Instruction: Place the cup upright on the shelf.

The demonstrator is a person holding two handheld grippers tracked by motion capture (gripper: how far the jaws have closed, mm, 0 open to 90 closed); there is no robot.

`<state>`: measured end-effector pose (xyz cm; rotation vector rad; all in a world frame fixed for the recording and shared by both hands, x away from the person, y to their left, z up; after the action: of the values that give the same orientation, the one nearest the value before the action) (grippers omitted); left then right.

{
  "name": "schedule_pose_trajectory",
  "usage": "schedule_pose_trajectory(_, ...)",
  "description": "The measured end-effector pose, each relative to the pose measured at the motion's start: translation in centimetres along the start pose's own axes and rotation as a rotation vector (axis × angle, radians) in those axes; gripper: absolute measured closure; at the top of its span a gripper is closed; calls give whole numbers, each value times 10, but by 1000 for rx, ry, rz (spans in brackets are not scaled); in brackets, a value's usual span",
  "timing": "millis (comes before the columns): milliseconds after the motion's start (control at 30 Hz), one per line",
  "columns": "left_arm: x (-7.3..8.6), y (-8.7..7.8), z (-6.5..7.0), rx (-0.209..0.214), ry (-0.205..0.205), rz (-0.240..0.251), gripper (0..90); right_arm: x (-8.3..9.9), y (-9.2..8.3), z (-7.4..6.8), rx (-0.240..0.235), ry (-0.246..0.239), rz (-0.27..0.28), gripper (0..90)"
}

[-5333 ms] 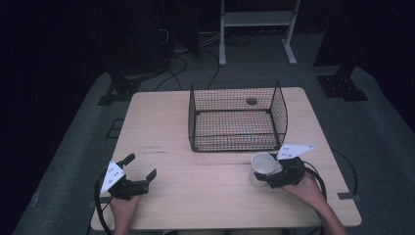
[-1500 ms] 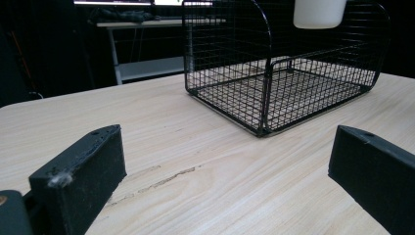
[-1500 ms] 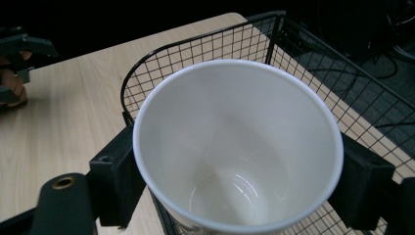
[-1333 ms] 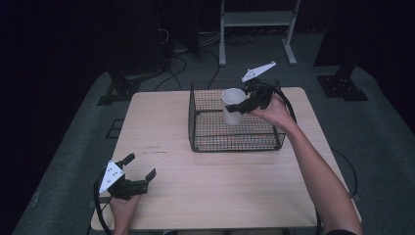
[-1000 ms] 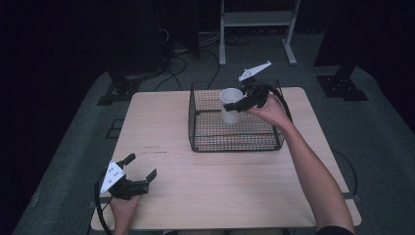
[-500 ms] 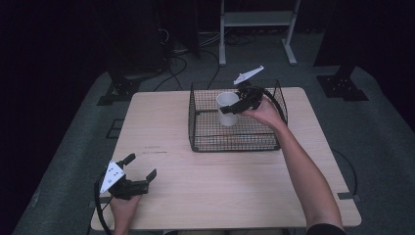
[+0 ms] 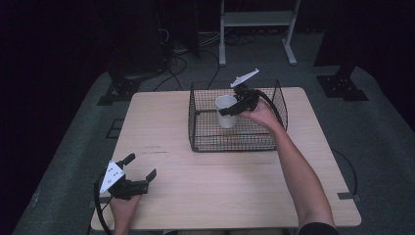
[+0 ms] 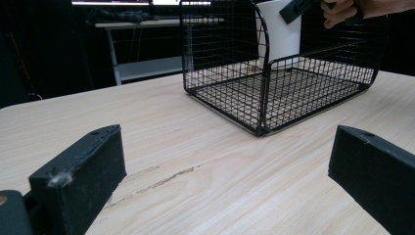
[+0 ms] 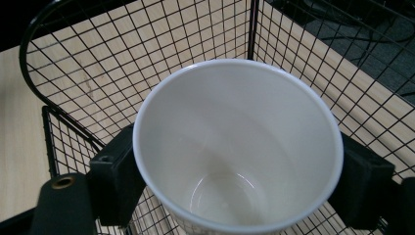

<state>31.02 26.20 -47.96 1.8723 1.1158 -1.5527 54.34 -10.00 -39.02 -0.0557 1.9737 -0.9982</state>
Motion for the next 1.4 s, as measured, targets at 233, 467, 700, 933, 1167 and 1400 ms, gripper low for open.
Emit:
schedule_pose_trajectory(233,0,0,0,0,0,1,0,4,7,6,10,6,-21,194)
schedule_pose_trajectory(467,0,0,0,0,0,1,0,9,14,11,13,16,-41,193)
schedule_pose_trajectory(700,0,-1,0,0,0,2,0,11,16,13,20,13,-52,193)
schedule_pose_trajectory(933,0,-1,0,-1,-3,4,0,13,18,15,28,13,-60,191)
schedule_pose_trajectory(1167,0,-1,0,-2,-3,4,0,16,20,17,31,13,-67,190)
schedule_pose_trajectory(1400,0,-1,0,-1,-3,4,0,16,22,16,39,6,-73,188)
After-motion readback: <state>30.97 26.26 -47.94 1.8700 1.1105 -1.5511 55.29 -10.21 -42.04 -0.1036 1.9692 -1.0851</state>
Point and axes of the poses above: each handheld gripper's, and its own axes: y roughly forward along the jaws, x roughly out of its underside, z roughly to its right, the point moved 4 cm from there along y, roughly forward along the jaws, and after that the axes turned 14 degrees about y, right-handed, at the moved point
